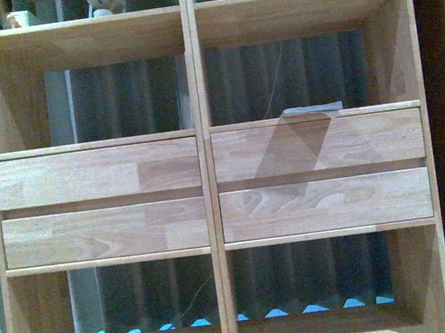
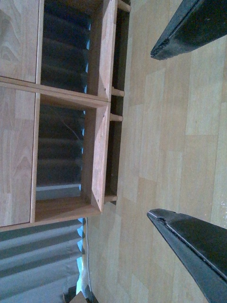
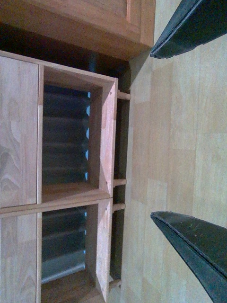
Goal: Organize books on shelf
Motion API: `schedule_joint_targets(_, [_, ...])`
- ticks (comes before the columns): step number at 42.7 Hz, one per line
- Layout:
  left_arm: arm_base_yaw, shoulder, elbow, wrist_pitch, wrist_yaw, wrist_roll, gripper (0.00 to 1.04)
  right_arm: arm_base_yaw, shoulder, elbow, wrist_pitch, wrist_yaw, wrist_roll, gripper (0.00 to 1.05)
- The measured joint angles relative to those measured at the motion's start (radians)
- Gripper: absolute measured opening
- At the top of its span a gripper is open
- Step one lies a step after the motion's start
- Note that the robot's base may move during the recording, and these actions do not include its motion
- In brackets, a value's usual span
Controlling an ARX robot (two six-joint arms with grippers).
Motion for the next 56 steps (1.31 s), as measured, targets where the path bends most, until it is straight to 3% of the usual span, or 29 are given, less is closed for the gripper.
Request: schedule_joint_targets(56, [0.0,0.0,0.0,0.0,-0.001,0.0,0.97,0.0,-0.001,0.0,0.0,-0.001,0.0,0.98])
